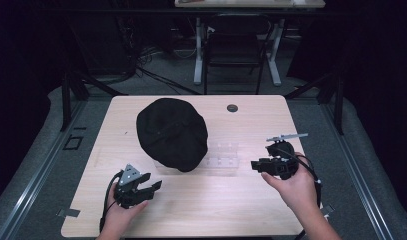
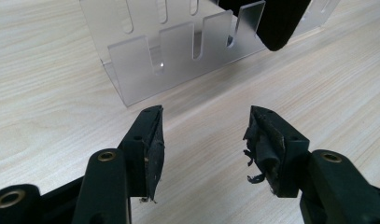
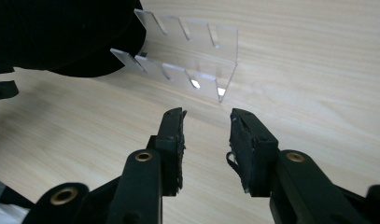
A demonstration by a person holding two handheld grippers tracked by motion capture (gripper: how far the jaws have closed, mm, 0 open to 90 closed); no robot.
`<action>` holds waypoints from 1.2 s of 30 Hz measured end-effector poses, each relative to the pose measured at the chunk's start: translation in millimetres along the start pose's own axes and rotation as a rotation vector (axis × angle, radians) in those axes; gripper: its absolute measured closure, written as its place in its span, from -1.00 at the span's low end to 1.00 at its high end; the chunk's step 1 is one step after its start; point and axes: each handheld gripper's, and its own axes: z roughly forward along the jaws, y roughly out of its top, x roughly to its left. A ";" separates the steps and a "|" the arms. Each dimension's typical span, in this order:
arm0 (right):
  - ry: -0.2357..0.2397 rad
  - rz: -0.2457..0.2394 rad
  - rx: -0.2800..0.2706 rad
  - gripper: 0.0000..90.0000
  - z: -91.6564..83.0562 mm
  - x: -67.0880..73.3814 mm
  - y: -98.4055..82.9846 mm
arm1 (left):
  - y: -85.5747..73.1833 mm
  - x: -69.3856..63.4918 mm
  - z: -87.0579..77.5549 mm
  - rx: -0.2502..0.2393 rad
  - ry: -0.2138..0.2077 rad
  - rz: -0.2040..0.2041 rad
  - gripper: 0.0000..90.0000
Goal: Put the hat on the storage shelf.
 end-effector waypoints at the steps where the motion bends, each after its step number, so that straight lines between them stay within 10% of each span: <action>1: -0.001 0.009 0.003 0.44 1.8 -0.5 -3.2 | -0.4 0.4 0.2 0.004 -0.001 0.001 0.03; 30: -0.104 -0.081 -0.178 0.07 54.2 -25.2 -87.0 | -5.7 -4.0 5.1 -0.016 -0.051 0.018 -0.01; 36: -0.118 -0.080 -0.192 0.05 61.9 -31.1 -95.5 | -3.2 0.5 3.6 -0.031 -0.105 -0.049 -0.10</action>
